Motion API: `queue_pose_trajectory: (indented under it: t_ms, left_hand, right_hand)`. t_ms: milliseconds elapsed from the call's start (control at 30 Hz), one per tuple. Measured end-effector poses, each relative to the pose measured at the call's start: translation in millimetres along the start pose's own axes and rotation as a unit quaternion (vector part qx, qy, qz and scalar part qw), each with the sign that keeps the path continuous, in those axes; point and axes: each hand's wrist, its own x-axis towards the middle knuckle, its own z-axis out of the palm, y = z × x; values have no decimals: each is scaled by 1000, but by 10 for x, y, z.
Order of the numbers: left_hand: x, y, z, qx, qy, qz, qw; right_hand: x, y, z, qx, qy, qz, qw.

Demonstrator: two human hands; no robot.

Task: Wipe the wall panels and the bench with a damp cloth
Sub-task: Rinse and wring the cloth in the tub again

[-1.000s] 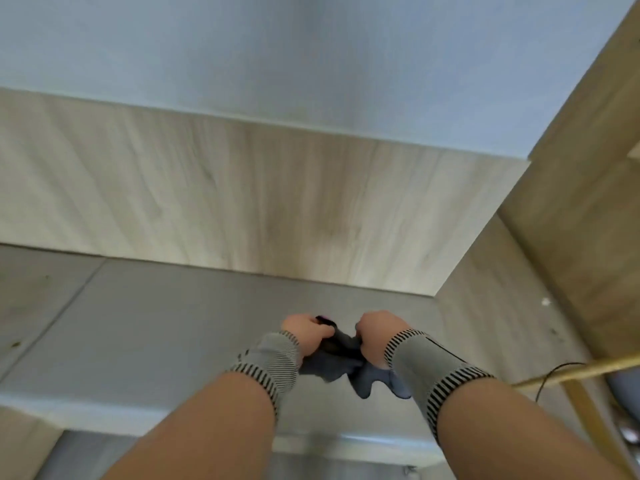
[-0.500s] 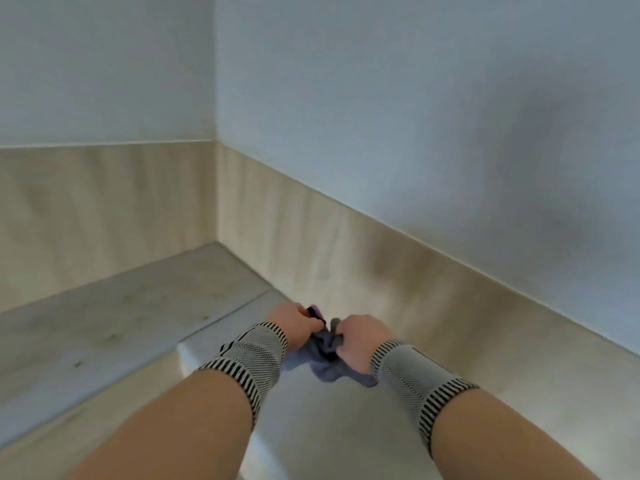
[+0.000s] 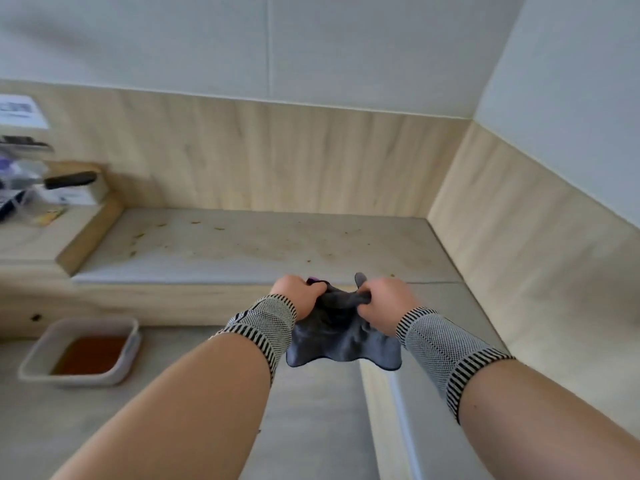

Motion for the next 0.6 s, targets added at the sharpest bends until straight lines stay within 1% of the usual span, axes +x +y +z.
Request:
queue_pose_trajectory:
  t_ms: [100,233,500,600]
  left_hand:
    - [-33,-443,-338,-19,28,-30,999]
    - [-122,-1160,-929,-45,60,-57,996]
    - [-21,-2817,-2333,-73,62,-118,988]
    - [66,-3144,-2621,-75,63,-131,987]
  right_hand:
    - [143,-486,80,-16,-15,-29,999]
    - [366,-1372,276,-32,-37,-69,996]
    - [832,-3406,824,-60,-65,-101,991]
    - [950,-3834,915,-55,-79,-101,990]
